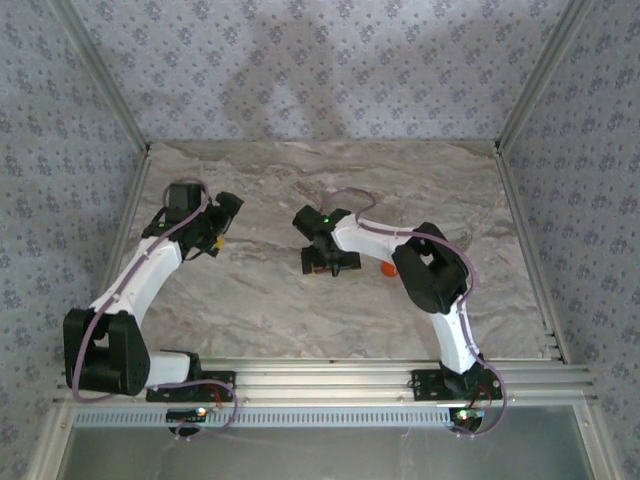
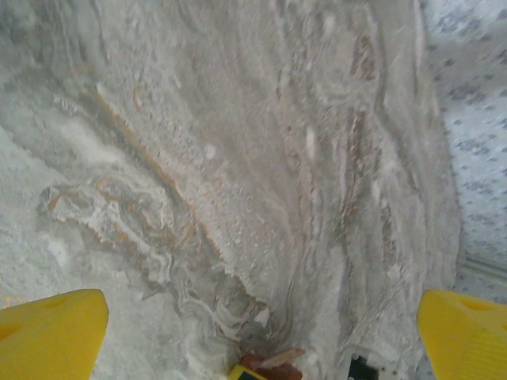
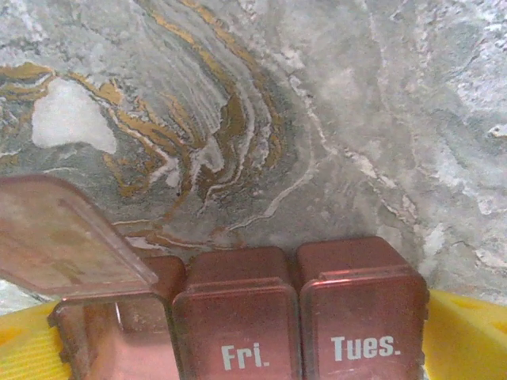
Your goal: Sort the pills into containers
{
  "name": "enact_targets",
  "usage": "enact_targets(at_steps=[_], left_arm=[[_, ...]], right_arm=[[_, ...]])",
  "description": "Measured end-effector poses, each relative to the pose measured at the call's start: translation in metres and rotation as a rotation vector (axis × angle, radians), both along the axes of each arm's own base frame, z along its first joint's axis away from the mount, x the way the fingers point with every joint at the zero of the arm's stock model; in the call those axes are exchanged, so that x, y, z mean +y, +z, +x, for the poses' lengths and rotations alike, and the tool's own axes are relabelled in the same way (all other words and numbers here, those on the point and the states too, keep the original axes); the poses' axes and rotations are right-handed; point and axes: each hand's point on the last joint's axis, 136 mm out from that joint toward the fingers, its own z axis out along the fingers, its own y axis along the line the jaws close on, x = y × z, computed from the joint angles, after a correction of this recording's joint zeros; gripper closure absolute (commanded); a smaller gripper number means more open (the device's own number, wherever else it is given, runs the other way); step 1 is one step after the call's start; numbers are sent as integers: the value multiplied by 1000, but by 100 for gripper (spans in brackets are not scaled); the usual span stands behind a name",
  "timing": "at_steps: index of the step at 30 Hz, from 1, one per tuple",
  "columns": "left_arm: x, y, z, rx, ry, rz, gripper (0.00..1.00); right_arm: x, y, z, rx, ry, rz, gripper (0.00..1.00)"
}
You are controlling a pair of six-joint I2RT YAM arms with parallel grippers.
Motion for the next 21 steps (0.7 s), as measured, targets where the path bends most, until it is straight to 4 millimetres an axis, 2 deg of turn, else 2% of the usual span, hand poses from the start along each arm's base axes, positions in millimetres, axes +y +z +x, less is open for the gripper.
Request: enact_targets(at_steps=[6,9,12,16,19,21], left_arm=[[-10,7,-1,-8,-46,-18,0],[-12,12,1,-37,-38,-36,0],[-10,12,-7,-64,-1,-67,0],[-11,8,-16,-57,13,-84,0],[-22,9,-19,-53,-22,-85,0],[-36,13,-21,-49,-60,-92,0]], right_arm=[[-3,4,-1,-7,-9,7,0],[-6,22,0,-45,-11,25,0],[-10,64,0,-128,-13,79,0],[-28,148,4,-293,-6,185,0],[-65,192,10,-384,-22,206,0],[-97,203,16,-412,-52,179,0]])
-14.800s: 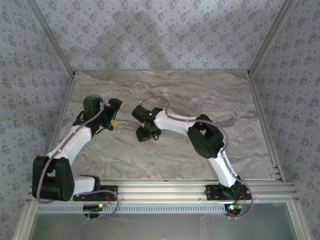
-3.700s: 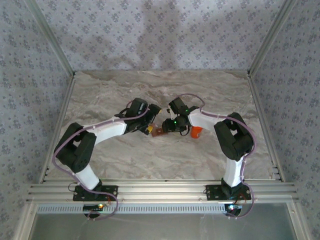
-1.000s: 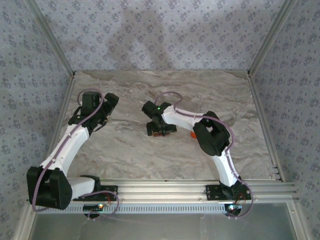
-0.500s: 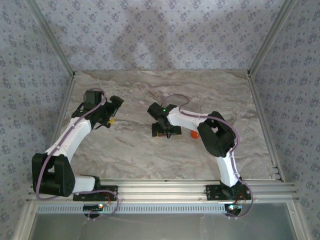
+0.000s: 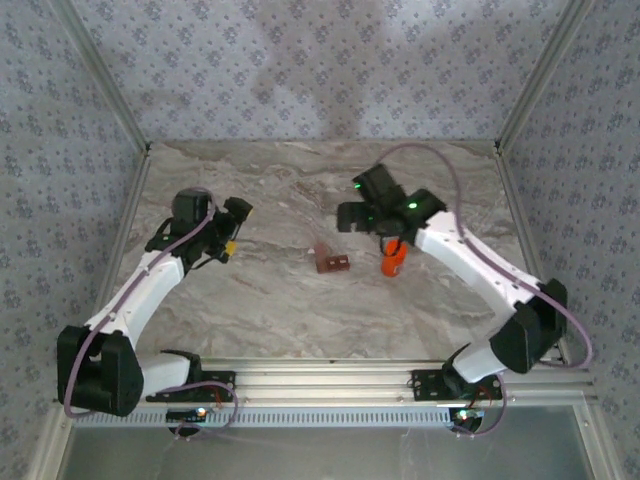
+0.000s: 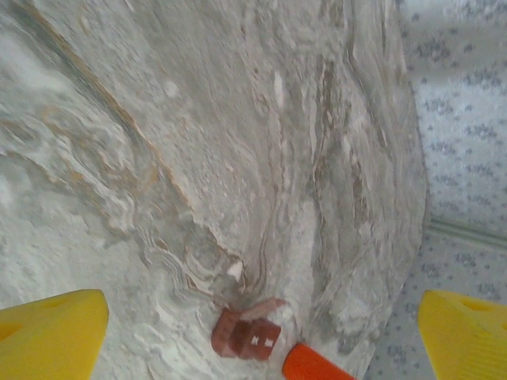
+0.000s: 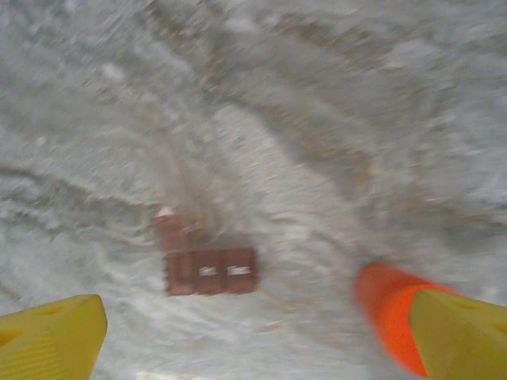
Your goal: Sort the pills into containers
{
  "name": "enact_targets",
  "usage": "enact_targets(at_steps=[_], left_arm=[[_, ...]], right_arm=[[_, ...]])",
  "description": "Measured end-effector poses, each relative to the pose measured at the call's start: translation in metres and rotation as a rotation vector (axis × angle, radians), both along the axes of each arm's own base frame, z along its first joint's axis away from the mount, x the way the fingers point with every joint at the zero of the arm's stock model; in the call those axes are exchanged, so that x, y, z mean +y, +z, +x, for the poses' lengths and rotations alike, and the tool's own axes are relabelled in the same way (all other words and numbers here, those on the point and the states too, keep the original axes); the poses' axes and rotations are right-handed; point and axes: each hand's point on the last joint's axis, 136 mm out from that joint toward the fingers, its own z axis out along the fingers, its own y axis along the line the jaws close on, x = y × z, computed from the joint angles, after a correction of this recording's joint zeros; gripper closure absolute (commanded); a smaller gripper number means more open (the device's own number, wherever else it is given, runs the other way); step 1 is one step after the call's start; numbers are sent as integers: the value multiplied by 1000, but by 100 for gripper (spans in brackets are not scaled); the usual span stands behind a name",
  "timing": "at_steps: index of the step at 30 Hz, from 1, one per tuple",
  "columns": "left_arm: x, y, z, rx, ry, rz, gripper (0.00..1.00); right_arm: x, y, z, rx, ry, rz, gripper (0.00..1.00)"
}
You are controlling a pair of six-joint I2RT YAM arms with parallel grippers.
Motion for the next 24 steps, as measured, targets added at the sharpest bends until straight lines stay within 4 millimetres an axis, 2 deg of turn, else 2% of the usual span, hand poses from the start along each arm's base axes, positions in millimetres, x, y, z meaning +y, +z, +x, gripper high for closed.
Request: enact_targets(at_steps=[2,4,7,14,24], left_arm=[[-16,6,0,0,-40,-14,0],[-32,8,-1,1,-72,-34,0],[-52,-1,-5,39,-110,-60,0],[-73,-27,-6,128,-134,-86,0],[-94,-21,9,124,-173,-117,0]], right_arm=[[-34,-7,3,25,-37,-42,1],[-60,-25,2,86,-59,-82,2],[-79,-53,-2,190,-53,-111,5],[-74,-95,-10,328,11,-100,8],[-71,-143,-22,417,39,-99,19]])
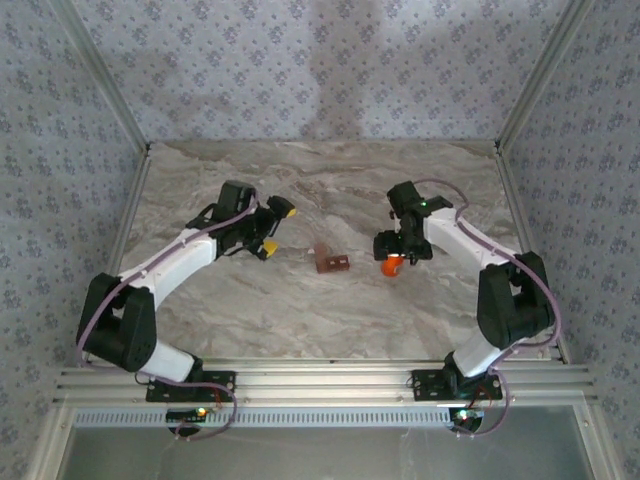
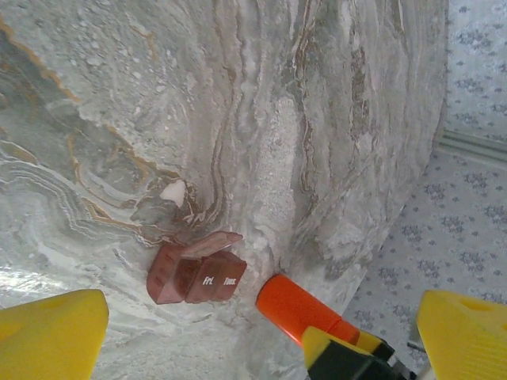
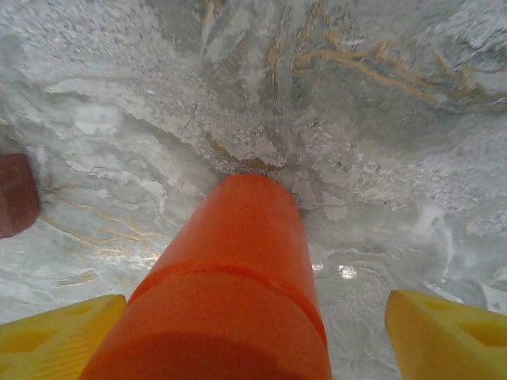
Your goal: Sort the pills into containers
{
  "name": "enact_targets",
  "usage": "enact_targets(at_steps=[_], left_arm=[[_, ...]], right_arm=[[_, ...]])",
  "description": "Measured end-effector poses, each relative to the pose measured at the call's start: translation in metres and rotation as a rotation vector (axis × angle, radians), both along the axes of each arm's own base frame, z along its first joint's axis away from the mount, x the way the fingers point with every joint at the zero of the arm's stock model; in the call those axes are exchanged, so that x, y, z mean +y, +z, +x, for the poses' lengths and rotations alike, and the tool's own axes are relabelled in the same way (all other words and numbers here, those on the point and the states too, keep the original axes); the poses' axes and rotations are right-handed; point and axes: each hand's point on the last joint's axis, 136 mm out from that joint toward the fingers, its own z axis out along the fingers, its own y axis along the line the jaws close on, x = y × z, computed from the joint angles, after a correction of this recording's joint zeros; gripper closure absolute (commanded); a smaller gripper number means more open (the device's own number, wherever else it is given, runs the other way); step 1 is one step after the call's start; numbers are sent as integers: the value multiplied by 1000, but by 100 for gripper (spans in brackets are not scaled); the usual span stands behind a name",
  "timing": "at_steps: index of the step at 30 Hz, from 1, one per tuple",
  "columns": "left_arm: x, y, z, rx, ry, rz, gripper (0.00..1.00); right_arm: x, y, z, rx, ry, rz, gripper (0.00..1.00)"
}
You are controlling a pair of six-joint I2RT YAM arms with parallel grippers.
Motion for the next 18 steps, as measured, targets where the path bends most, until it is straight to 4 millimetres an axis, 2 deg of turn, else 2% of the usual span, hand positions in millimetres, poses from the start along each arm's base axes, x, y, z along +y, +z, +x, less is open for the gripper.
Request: enact_targets(at_steps=[6,13,16,18], left_arm=[[-4,-4,-1,-1,-38,6,0],[-6,5,2,-69,-105,44,0],[-8,19,9,-183,-182,103,0],[-7,29,12,-296,-250,191,1]], right_arm=[[4,-13,-1,22,14,1,34],[6,-11,0,13,16,11,69],[8,-7,-2,13,20,28,73],[10,4,-3,0,23,48,73]])
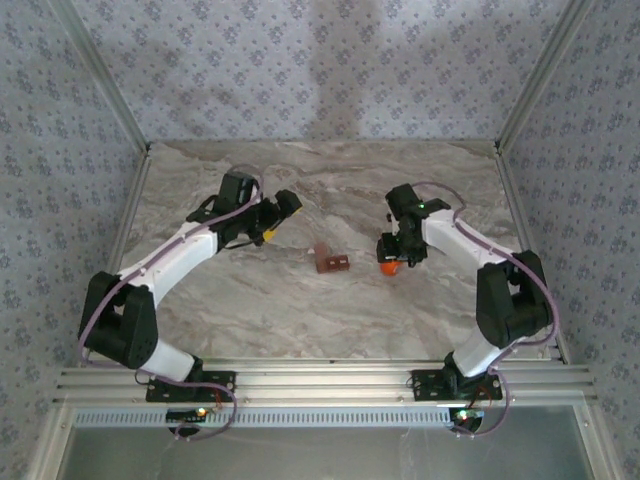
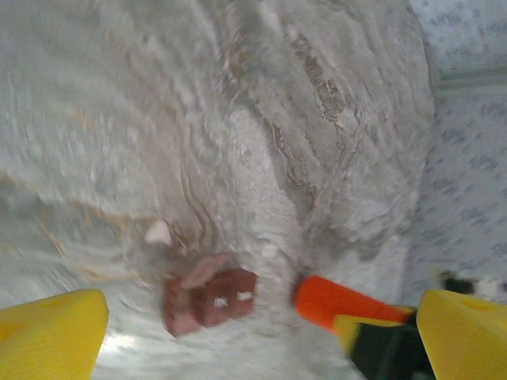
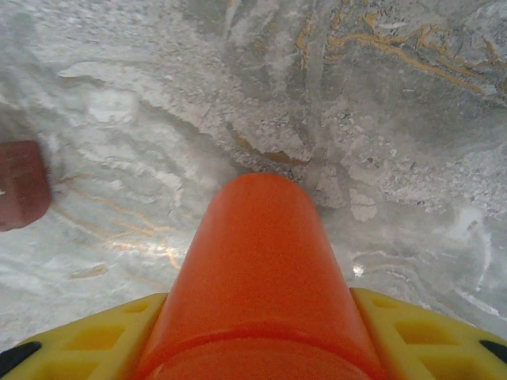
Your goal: Sort the pills into containers
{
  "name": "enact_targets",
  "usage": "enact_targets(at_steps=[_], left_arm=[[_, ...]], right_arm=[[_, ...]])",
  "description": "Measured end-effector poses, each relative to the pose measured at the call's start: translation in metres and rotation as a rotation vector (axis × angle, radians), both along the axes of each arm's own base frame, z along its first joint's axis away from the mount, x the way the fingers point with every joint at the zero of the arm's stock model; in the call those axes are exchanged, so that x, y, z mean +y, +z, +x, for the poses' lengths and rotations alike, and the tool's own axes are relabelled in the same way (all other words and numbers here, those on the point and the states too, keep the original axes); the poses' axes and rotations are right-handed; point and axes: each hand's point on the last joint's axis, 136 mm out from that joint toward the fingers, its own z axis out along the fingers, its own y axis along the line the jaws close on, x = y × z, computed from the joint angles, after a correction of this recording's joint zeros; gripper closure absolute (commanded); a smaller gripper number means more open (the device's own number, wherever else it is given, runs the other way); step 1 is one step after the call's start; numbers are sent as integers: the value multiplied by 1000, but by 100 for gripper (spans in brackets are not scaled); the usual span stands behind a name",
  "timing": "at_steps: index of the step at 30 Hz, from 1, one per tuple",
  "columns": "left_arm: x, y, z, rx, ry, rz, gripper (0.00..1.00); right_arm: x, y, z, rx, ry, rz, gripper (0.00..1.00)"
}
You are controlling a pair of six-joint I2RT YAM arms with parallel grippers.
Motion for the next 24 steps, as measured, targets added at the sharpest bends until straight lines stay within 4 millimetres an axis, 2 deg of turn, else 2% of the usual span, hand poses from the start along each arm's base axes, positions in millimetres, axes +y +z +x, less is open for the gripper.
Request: enact_targets(at_steps=[3,8,10,13,17,21,24], left_arm=[[6,12,-1,-167,-91,150,2],[15,40,-3,-492,-205,376,5],[12,42,-13,-638,-280,459,5],[3,32,-24,-787,-378,533,4],[-1,24,-27,-890,-436,572,3],[-18,47,-30,-1015,-474,515,7],[-37,61,-39,-1071,-542,451,10]], right_arm=[[10,33,7,-57,10,61,72],[36,119,31,-239,46,228,70],[48,152,37,-299,73,300,70],[63,185,40,-344,116,391,70],[79,203,36,-344,167,480,70],[94,205,28,-305,214,545,70],[106,205,21,-279,249,577,70]])
